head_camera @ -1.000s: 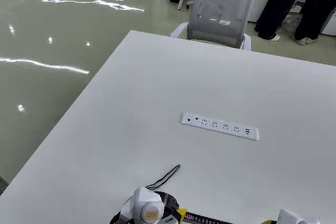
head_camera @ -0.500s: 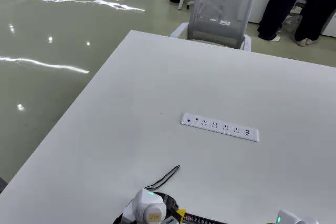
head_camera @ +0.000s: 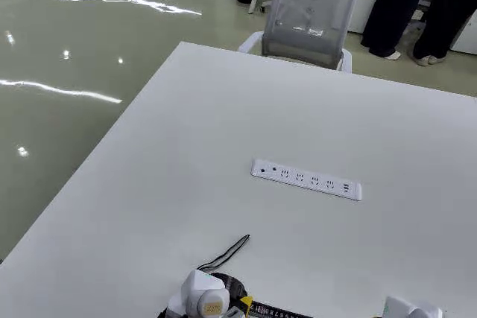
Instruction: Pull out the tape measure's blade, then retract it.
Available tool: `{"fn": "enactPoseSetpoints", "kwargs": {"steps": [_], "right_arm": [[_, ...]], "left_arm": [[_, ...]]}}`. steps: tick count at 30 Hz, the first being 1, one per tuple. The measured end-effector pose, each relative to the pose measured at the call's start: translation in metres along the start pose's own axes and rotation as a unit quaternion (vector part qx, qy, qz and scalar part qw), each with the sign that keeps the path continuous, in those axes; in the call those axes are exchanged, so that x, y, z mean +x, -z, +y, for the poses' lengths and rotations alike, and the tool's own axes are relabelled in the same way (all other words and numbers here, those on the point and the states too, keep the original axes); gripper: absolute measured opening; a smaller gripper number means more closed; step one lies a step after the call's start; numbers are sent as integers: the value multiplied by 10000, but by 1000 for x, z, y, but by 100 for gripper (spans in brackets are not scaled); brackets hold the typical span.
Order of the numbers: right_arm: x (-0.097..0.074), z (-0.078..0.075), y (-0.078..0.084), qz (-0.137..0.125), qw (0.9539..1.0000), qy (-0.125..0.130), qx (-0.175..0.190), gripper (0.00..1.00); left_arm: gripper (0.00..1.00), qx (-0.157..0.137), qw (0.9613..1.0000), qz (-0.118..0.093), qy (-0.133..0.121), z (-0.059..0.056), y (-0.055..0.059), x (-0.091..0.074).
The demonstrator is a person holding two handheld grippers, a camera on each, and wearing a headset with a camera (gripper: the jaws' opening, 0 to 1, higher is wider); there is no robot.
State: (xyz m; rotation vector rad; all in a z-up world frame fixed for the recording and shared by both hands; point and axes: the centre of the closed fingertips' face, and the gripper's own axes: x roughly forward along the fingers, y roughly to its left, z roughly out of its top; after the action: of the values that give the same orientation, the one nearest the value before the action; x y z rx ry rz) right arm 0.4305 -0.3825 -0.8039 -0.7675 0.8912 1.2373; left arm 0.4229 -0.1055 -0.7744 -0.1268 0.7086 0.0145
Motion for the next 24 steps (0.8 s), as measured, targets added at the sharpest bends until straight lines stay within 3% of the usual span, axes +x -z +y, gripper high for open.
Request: {"fn": "enactPoseSetpoints", "kwargs": {"steps": [6, 24], "right_arm": [[1, -1, 2, 64, 10000, -50, -33, 16], [-1, -1, 4, 254, 9996, -127, -67, 13]], "left_arm": [[62, -118, 9999, 13, 5, 1, -2, 1], [59, 125, 9996, 215, -105, -1, -1, 2]]}}
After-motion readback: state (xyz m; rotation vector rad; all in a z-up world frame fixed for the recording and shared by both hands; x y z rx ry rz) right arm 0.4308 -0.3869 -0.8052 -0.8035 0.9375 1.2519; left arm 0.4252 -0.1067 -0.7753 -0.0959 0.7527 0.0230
